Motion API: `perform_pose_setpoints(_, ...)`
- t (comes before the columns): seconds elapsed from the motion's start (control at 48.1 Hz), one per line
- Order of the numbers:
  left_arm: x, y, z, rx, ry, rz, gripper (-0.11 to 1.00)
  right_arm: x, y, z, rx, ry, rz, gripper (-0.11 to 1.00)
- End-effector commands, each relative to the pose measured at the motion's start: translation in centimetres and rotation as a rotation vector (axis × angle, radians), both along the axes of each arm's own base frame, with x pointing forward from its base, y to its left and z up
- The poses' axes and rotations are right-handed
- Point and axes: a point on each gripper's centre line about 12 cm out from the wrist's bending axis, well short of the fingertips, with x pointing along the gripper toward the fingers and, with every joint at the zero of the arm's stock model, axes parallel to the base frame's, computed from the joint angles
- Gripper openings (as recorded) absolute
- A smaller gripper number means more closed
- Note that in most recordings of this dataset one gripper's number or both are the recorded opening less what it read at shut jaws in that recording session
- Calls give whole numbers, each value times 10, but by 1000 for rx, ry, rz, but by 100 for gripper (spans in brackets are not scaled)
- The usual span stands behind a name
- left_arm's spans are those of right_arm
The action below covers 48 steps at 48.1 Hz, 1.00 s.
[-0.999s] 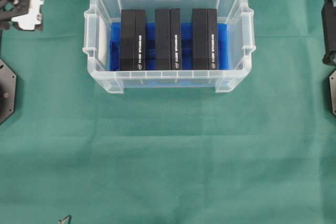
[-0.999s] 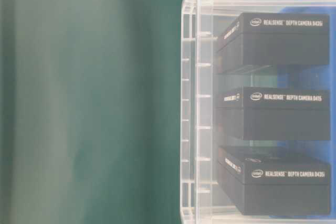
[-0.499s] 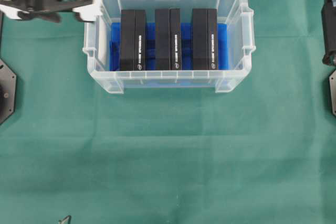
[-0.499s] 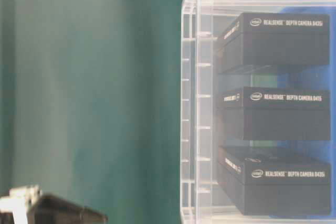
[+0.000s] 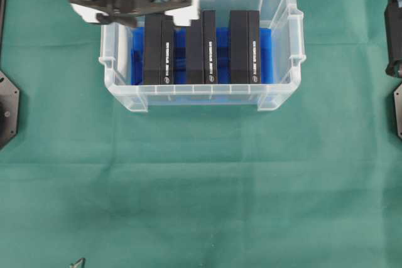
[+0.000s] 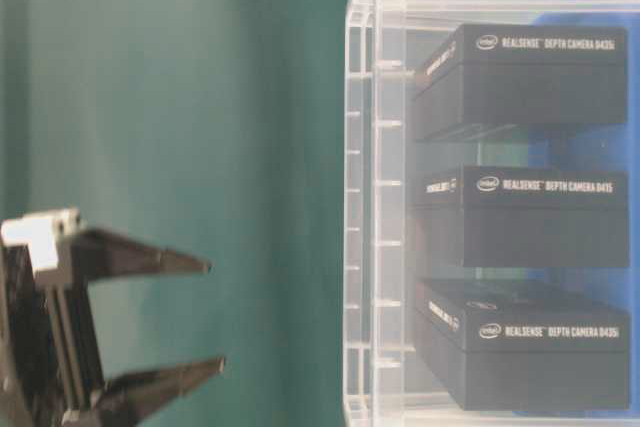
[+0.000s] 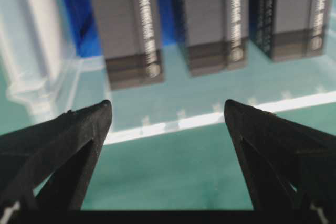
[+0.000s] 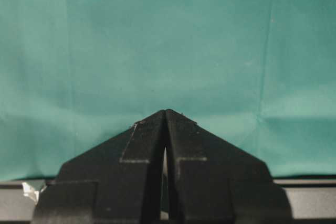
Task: Take the box out of the case with the left arm.
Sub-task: 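Open the left gripper and lower it over the middle black box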
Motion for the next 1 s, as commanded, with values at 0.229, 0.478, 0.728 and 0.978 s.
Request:
perform_pose_setpoints(0.229, 40, 4, 9, 19, -63, -22, 89, 1, 0, 7, -3, -26, 0, 0)
perform_pose_setpoints(0.478, 56, 7, 5, 28, -69, -36, 89, 1, 0, 7, -3, -26, 0, 0)
perform_pose_setpoints(0.728, 59, 8, 2, 28, -62, -37, 89, 2, -1, 7, -3, -28, -2, 0)
perform_pose_setpoints(0.978, 58, 11, 1, 36, -58, -58, 89, 2, -1, 7, -3, -28, -2, 0)
